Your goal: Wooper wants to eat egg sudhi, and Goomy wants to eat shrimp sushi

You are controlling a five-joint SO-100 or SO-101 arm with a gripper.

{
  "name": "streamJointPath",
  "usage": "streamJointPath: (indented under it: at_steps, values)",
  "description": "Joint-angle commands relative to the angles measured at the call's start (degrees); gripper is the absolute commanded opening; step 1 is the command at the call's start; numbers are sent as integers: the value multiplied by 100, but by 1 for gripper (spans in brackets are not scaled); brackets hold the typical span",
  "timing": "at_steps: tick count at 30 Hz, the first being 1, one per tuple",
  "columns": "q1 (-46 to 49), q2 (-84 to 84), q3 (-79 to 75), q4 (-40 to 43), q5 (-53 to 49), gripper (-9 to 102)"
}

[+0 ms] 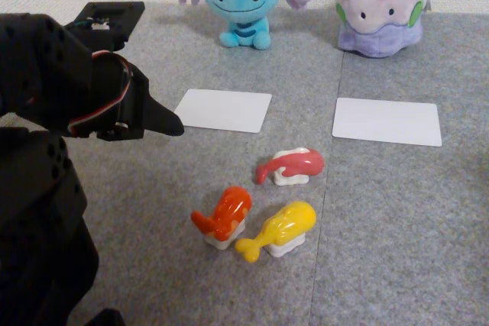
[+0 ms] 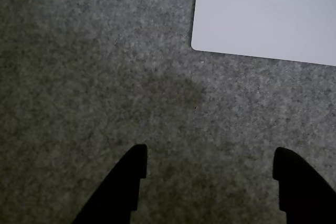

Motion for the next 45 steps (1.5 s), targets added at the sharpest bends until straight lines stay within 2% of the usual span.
streamJointPath:
  at_steps: [1, 41, 45]
  values:
    - [35, 53, -35, 211, -62, 28]
    - [53, 62, -132, 211, -79, 29]
    - [448, 62, -510, 229, -202, 29]
